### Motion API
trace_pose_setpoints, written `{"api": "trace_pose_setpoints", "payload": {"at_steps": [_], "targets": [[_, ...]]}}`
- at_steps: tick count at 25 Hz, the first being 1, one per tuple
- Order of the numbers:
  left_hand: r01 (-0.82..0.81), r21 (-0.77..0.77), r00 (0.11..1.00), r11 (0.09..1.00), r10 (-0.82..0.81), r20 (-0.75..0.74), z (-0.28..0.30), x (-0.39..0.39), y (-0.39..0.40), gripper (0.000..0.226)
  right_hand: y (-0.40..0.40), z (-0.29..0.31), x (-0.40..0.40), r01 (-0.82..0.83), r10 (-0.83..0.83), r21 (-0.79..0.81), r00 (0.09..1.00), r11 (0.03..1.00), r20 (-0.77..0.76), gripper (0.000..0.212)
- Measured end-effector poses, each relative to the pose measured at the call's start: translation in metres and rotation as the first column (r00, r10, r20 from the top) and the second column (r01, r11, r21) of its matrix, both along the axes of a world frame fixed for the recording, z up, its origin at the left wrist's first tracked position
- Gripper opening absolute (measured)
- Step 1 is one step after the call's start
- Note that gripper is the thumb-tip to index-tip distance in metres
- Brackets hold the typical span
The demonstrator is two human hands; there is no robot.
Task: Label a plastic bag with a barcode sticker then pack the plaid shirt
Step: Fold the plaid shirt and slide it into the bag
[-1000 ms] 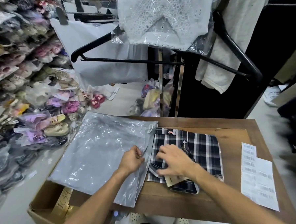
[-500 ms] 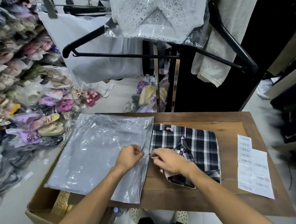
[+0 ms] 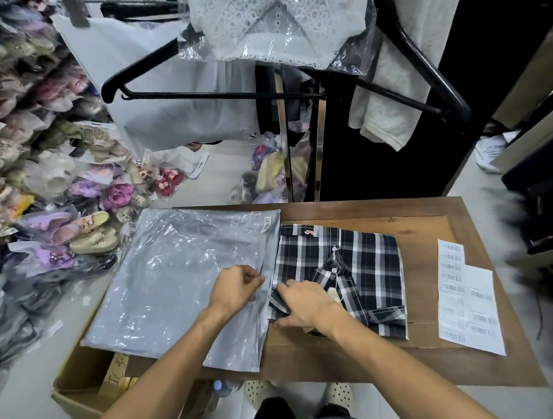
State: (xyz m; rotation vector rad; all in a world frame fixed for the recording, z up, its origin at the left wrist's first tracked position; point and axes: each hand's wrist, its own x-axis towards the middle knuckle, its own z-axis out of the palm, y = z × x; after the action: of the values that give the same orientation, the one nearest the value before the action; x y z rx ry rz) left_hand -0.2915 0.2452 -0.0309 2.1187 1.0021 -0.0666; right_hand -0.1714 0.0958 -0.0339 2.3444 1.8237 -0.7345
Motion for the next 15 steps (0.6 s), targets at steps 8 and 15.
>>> {"api": "trace_pose_setpoints", "payload": {"at_steps": [8,15], "targets": [[-0.068,-0.014,0.997,0.998,0.068,0.036,0.006,-0.002,-0.006,0.014,-0.025,-0.002,0.013,0.448,-0.315,0.146,0.791,0.882,-0.525,0.028],[-0.127,-0.175,0.986,0.976,0.144,0.087,0.013,0.003,-0.019,0.012,-0.018,0.013,-0.014,0.903,-0.347,0.060,0.224,0.426,-0.911,0.023]]}}
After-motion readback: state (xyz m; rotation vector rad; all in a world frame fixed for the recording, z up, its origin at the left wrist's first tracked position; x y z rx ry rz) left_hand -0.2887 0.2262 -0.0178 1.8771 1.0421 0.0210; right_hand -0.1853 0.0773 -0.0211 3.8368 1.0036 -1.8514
